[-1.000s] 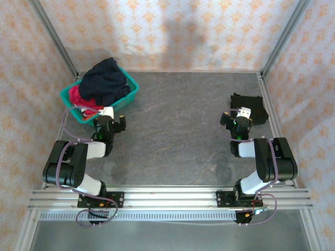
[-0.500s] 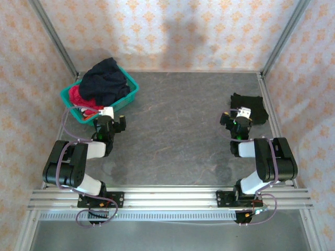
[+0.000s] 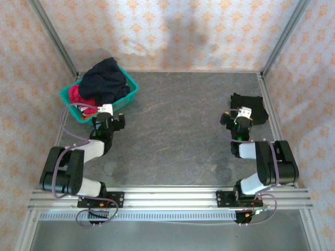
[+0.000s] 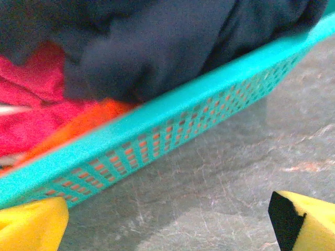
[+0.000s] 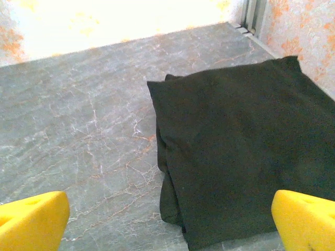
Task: Fold and stack the t-shirts
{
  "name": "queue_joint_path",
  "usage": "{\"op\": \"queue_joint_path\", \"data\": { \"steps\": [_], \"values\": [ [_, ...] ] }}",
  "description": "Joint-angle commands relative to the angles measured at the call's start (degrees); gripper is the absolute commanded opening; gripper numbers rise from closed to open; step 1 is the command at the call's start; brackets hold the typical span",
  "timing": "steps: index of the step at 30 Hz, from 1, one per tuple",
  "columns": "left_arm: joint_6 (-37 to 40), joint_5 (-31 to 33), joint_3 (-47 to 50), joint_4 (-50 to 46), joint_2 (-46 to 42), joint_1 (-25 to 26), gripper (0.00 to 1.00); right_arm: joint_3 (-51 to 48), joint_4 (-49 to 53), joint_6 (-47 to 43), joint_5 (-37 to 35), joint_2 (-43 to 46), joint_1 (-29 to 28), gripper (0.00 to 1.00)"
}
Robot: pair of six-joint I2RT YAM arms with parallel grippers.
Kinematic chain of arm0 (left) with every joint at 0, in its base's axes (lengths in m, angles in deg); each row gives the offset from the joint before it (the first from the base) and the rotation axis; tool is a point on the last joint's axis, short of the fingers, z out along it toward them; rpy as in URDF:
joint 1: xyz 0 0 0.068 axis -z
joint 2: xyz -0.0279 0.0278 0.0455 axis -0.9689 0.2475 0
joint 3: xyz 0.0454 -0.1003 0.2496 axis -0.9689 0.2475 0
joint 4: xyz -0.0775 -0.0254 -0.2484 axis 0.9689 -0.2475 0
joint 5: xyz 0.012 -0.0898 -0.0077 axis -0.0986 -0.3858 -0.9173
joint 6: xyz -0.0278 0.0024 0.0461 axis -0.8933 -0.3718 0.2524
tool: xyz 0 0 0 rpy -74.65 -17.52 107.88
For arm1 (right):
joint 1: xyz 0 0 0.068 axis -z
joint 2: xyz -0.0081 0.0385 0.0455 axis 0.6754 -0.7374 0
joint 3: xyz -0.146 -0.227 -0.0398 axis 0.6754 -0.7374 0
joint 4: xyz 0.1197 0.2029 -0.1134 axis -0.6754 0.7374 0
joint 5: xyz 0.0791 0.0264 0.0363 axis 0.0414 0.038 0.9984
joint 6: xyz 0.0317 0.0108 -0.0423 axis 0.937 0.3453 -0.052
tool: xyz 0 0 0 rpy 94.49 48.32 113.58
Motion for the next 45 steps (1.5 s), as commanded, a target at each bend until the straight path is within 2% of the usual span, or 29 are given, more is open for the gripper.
{"op": "queue_joint_path", "data": {
  "steps": [1,7,10,13,18,25,28,37,45],
  "values": [
    [-0.20,4.58,-1.96,-8.17,-8.81,0.91,1.00,-0.34,3.99,-0.13,0.42,6.15,-0.17,0.99],
    [-4.15,9.26,-4.44,-24.09,-23.17,6.14,1.00,4.10,20.91,1.15,3.80,15.86,-1.57,0.99],
    [-7.26,10.03,-8.40,-31.04,-27.41,6.53,1.00,7.91,29.12,0.26,5.01,21.09,-5.20,0.99],
    [-8.78,10.69,-13.94,-37.15,-27.50,6.47,1.00,11.18,33.61,-0.40,5.15,23.27,-10.65,0.99],
    [-13.78,11.85,-25.20,-45.75,-20.51,6.51,1.00,15.85,36.17,-1.02,2.95,22.77,-21.27,0.99],
    [-19.86,17.00,-42.08,-55.96,-4.21,5.98,1.00,22.35,35.09,-3.30,0.99,17.16,-34.80,0.99],
    [-21.16,16.81,-48.27,-58.90,2.32,4.65,1.00,24.98,32.76,-3.37,1.12,13.67,-39.41,0.99],
    [-24.97,17.55,-59.81,-62.29,18.63,1.23,1.00,34.25,29.57,-1.07,5.70,3.07,-46.31,0.99],
    [-32.19,12.59,-62.23,-62.12,27.00,-0.67,1.00,37.28,28.21,-0.37,6.90,-0.61,-49.04,0.99]
  ]
}}
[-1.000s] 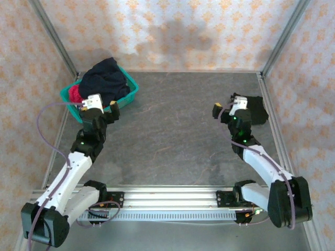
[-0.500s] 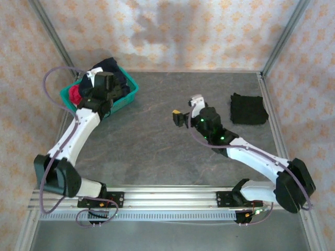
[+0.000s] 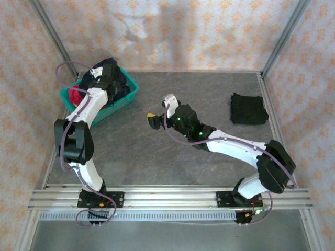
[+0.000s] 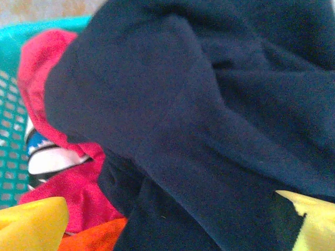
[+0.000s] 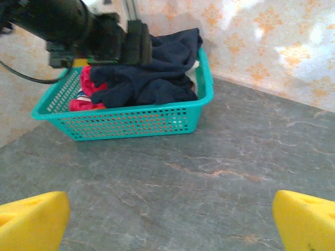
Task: Fold and stack the t-shirts
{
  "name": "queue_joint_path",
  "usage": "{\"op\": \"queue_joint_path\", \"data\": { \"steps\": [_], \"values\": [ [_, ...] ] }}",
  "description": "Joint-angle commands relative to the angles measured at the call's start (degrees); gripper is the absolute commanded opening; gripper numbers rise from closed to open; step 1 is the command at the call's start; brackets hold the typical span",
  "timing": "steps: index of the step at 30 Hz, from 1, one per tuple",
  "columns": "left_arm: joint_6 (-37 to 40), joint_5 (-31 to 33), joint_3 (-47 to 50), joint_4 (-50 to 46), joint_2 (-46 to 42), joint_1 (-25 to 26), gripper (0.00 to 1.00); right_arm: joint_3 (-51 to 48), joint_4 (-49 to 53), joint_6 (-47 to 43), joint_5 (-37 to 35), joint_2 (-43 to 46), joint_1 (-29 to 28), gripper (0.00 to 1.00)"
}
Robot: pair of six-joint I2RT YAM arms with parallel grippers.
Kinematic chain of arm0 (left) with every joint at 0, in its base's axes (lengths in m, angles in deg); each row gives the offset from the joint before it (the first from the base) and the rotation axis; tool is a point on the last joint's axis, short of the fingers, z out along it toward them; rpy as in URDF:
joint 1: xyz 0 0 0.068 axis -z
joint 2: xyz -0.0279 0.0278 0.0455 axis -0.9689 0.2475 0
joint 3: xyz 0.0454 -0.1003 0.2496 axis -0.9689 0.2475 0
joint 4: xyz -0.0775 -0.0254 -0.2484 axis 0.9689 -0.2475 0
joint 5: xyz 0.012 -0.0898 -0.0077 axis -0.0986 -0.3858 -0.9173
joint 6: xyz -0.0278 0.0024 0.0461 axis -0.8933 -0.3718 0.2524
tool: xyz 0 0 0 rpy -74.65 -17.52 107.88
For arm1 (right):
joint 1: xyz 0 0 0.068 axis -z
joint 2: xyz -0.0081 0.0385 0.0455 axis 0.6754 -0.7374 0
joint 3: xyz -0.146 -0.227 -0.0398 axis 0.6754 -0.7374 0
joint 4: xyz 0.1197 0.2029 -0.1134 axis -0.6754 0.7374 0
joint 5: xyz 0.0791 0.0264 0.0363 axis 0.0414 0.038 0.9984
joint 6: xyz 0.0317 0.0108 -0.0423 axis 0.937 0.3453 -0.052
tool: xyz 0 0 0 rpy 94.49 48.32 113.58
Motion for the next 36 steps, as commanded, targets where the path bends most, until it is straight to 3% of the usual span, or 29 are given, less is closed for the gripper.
{"op": "queue_joint_path", "data": {
  "steps": [1,4,6,8,10,12,24,32,36],
  "values": [
    [-5.18,-1.99,-1.75,-1.82,2.55,-0.98,1.00,1.83,-2.78,1.52,1.00,-0.65,-0.41,0.99],
    [-6.61,-2.75,-1.88,-0.91,4.39,-1.29,0.91,1.09,-3.58,1.70,0.53,-0.05,-0.41,0.99],
    [-7.08,-3.30,-1.75,-0.11,4.90,-1.41,0.70,0.77,-3.69,1.62,0.12,0.59,-0.41,0.99],
    [-7.36,-4.07,-1.96,0.05,5.13,-1.47,0.39,0.36,-3.60,1.54,-0.58,1.33,-0.41,0.99],
    [-7.45,-4.26,-2.26,-0.30,5.13,-1.55,0.14,-0.01,-3.60,1.48,-1.10,1.87,-0.35,0.99],
    [-7.37,-4.25,-2.19,-0.56,4.42,-1.57,0.00,-0.35,-3.60,1.59,-1.42,2.28,-0.36,0.99],
    [-3.32,-3.12,-5.47,-1.30,-4.65,-1.48,0.00,-1.76,-3.25,3.41,-1.35,3.68,-0.41,0.99],
    [3.64,-7.87,-17.86,-2.54,-9.02,-1.47,0.00,-1.86,-2.98,4.13,-1.08,3.43,-0.40,0.99],
    [6.68,-13.39,-26.41,-3.92,-9.22,-1.47,0.00,-1.95,-2.98,4.45,-0.95,3.48,-0.41,0.99]
  ]
}}
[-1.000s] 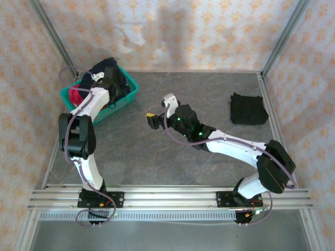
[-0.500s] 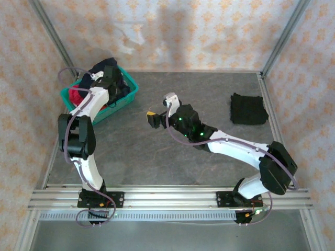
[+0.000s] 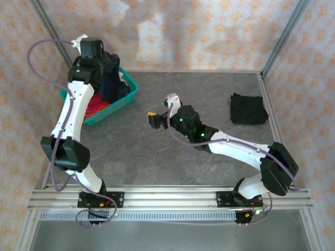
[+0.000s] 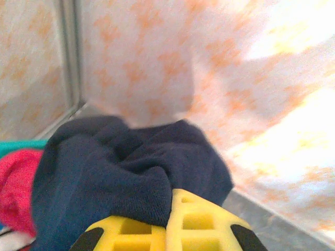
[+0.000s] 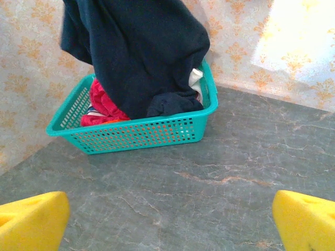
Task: Fold and stack the t-shirts
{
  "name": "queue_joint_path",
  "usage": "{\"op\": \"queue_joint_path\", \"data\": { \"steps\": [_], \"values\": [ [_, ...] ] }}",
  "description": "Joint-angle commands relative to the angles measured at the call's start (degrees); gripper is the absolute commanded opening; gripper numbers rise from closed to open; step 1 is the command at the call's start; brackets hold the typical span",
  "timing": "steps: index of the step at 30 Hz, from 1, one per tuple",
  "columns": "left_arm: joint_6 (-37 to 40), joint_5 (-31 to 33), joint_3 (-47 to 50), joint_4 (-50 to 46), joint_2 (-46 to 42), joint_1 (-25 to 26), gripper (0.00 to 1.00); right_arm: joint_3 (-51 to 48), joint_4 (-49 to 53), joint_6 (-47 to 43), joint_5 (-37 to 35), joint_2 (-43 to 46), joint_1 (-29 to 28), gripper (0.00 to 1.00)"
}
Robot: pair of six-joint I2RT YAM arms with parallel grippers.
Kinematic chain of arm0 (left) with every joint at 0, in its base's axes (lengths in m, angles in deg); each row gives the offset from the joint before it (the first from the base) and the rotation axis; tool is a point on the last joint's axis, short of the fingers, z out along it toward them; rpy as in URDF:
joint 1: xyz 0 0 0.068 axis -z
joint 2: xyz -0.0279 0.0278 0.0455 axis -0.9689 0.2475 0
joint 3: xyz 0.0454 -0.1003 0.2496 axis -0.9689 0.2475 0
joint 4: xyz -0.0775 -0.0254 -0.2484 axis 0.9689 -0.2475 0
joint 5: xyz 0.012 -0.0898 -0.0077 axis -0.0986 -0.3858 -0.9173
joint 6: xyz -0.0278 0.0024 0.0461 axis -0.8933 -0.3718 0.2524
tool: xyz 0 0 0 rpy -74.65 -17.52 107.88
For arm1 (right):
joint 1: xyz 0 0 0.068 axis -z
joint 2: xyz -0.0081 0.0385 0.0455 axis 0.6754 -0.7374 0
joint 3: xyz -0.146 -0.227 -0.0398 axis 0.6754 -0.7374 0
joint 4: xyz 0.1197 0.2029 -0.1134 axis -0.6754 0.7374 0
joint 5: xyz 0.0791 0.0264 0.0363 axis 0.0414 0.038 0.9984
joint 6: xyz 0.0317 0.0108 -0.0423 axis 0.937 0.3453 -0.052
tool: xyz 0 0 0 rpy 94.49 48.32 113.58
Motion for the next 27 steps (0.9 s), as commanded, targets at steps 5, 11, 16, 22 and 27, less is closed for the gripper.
{"op": "queue_joint_path", "data": {
  "steps": [5,11,16,22,27],
  "values": [
    [5.75,-10.56,-12.99,-3.94,-3.16,0.57,0.00,-1.16,-1.96,1.78,-0.43,1.11,-0.17,0.99],
    [6.25,-13.18,-17.58,-3.31,-6.10,3.30,0.00,-0.73,-1.64,2.50,0.43,0.62,-0.17,0.99],
    [6.27,-14.78,-21.01,-3.97,-7.78,7.24,0.00,-1.03,-1.68,3.24,0.54,1.06,-0.17,1.00],
    [6.25,-17.08,-23.38,-5.41,-8.82,13.07,0.00,-3.20,-2.50,4.10,-0.74,2.70,-0.12,0.99],
    [6.02,-16.59,-22.80,-5.94,-9.89,19.68,0.00,-5.85,-2.21,4.20,-3.43,6.62,-0.12,0.99]
  ]
}}
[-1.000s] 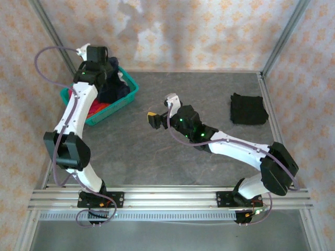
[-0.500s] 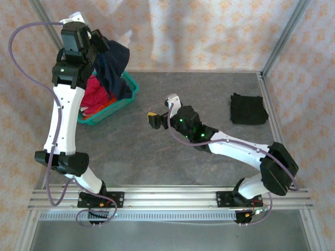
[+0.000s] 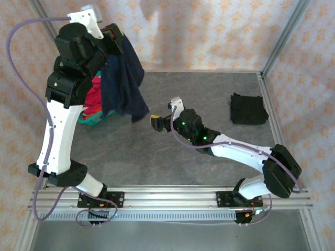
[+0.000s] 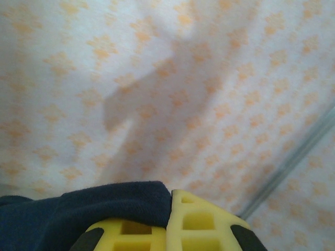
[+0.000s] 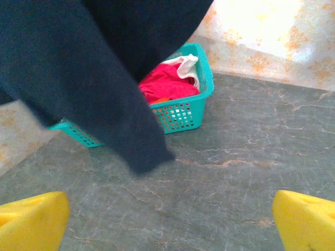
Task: Fold and stack the t-shirts
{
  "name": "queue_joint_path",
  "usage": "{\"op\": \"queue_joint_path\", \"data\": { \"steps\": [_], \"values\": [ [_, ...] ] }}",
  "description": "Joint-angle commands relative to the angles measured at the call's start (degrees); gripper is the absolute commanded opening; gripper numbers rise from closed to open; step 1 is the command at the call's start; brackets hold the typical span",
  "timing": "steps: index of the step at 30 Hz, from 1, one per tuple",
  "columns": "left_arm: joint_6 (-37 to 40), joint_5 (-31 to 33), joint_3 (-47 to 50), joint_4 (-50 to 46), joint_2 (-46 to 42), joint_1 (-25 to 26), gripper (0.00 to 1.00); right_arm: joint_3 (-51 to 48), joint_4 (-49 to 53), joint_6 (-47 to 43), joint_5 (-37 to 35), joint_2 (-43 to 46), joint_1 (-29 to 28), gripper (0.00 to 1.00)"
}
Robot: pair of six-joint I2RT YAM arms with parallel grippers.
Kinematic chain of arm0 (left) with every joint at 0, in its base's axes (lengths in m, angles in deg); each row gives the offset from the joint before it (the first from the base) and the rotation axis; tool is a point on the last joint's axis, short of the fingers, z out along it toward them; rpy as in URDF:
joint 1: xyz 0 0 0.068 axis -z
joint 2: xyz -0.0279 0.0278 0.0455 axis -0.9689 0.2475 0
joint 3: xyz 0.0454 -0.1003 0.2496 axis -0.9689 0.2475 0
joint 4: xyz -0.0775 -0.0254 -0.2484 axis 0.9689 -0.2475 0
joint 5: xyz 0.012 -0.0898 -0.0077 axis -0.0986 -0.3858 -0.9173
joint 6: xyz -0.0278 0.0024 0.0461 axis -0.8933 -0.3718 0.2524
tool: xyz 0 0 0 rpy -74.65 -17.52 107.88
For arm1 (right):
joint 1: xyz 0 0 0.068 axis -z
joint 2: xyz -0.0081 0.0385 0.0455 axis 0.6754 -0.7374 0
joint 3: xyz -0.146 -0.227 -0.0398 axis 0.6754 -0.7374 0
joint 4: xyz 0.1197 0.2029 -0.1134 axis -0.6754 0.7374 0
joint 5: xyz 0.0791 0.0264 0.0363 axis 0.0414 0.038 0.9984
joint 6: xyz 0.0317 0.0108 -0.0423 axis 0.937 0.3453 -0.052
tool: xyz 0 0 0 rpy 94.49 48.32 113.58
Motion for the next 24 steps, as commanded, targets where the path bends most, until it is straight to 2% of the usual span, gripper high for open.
{"op": "queue_joint_path", "data": {
  "steps": [1,4,7,13,22,23,24],
  "values": [
    [0.08,-1.63,-0.27,1.00,-1.75,4.29,0.00,-1.98,-1.38,1.04,-3.30,4.79,-0.17,0.99],
    [-0.35,-2.41,1.86,2.90,-1.25,9.11,0.00,-3.85,-0.44,1.18,-5.44,7.97,-0.17,0.99],
    [-1.61,-2.38,2.44,2.20,1.42,11.54,0.00,-5.74,0.83,1.32,-7.74,11.14,-0.17,0.99],
    [-3.44,0.48,4.59,0.40,7.34,11.66,0.00,-9.35,4.66,1.52,-12.87,18.04,0.18,1.00],
    [-5.51,2.39,11.80,1.92,15.61,11.65,0.01,-11.72,10.72,5.72,-18.13,19.85,3.21,0.99],
    [-5.56,3.21,12.97,2.45,16.43,11.62,0.16,-11.48,12.23,7.06,-18.68,19.57,3.79,0.99],
    [-5.27,4.46,14.06,2.97,17.22,11.63,0.42,-11.12,14.24,8.50,-19.05,19.29,4.51,0.99]
  ]
}}
